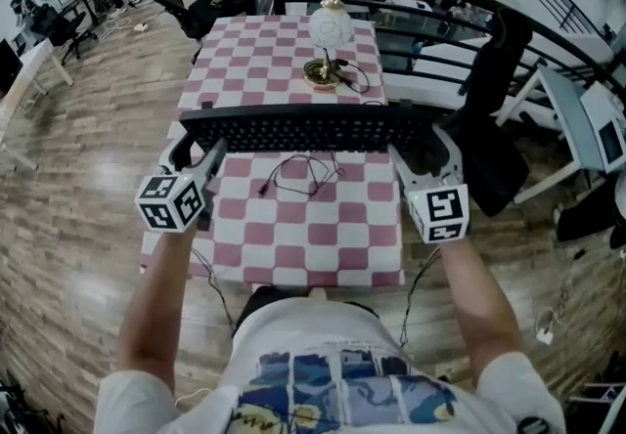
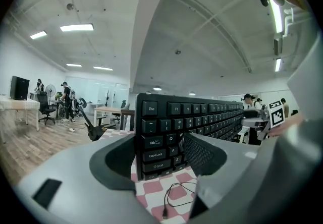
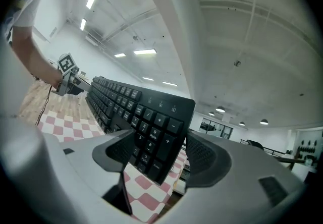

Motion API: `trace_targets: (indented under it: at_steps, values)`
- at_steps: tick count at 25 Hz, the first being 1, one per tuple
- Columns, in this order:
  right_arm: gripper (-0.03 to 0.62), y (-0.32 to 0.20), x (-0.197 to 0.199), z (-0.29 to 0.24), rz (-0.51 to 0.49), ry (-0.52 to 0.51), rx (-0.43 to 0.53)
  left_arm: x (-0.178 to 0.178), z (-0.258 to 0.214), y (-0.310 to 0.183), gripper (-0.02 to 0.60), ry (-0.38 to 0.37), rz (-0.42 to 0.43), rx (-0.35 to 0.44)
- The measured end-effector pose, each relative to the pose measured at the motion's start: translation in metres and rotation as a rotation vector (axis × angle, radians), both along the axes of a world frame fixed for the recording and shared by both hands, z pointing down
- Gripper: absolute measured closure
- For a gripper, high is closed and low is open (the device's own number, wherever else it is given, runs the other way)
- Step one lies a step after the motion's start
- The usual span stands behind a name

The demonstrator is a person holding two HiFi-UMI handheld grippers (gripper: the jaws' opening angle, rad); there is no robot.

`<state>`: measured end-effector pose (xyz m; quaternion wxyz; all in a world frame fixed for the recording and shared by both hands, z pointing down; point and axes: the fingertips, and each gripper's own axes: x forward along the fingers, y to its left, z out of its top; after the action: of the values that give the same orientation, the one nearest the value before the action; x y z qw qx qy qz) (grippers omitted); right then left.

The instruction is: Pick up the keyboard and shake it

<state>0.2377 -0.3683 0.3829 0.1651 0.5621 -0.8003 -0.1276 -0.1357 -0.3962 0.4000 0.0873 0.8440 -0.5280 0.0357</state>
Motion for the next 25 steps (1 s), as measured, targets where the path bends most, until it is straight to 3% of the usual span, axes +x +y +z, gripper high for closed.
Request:
trace_targets:
  at_steps: [4, 25]
  values:
    - [0.275, 0.001, -0.005, -0.026, -0.017, 0.034, 0.090, -0.002, -0.019, 0.001, 0.288, 0.005, -0.007, 0.035]
    - [0.281, -0.001, -0.007, -0.100, 0.042, 0.158, 0.350, -0.006, -0.088, -0.014, 0.288, -0.004, -0.001, 0.179]
